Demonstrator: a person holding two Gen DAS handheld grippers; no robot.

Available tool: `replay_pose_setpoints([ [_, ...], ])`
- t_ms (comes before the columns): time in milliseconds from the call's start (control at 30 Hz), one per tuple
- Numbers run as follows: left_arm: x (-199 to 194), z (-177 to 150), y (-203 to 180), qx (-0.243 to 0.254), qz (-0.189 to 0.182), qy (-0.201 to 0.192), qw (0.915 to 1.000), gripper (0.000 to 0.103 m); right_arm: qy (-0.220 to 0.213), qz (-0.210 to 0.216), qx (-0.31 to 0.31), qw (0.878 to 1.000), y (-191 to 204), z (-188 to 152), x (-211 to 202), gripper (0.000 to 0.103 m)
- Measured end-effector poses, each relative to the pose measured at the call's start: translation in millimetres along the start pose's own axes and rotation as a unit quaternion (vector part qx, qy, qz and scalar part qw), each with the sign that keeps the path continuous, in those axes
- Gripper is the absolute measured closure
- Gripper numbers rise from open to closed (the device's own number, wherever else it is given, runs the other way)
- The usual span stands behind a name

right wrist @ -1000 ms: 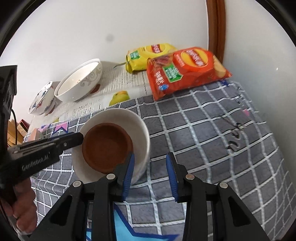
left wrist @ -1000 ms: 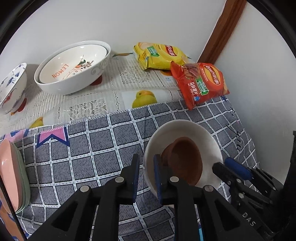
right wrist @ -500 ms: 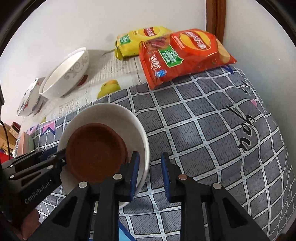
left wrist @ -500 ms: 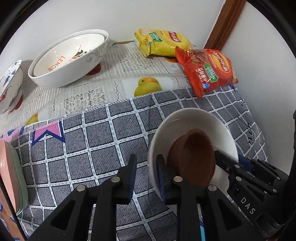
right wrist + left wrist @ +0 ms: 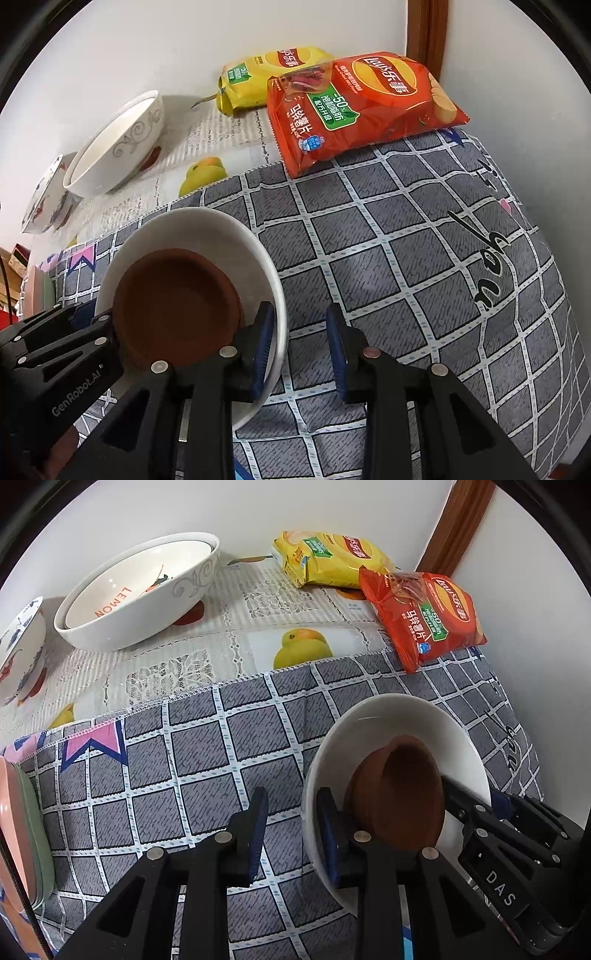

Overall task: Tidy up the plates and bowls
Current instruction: 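Grasp the white bowl rim with the left gripper while the right grasps the rim too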

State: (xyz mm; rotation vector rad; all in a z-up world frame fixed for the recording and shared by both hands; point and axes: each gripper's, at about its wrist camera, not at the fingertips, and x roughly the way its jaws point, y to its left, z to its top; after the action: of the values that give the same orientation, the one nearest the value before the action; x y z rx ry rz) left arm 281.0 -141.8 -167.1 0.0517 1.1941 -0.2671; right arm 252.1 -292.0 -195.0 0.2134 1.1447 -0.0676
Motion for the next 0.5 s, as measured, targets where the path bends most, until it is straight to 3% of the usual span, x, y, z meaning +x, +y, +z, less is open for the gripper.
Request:
replay_pose_setpoints([
  [200, -1.7, -2.0, -3.4, 0.011, 0.006, -0.008, 0.9999, 0.080, -0.007, 0.023, 0.022, 0.999, -7.2, -1.2, 1.0, 0.074],
  [500, -0.7, -2.4, 0.9, -0.007, -0.005, -0.008, 0.9999, 0.080, -0.042, 0.007, 0.008, 0.999, -1.5, -5.1, -4.2, 0.073],
])
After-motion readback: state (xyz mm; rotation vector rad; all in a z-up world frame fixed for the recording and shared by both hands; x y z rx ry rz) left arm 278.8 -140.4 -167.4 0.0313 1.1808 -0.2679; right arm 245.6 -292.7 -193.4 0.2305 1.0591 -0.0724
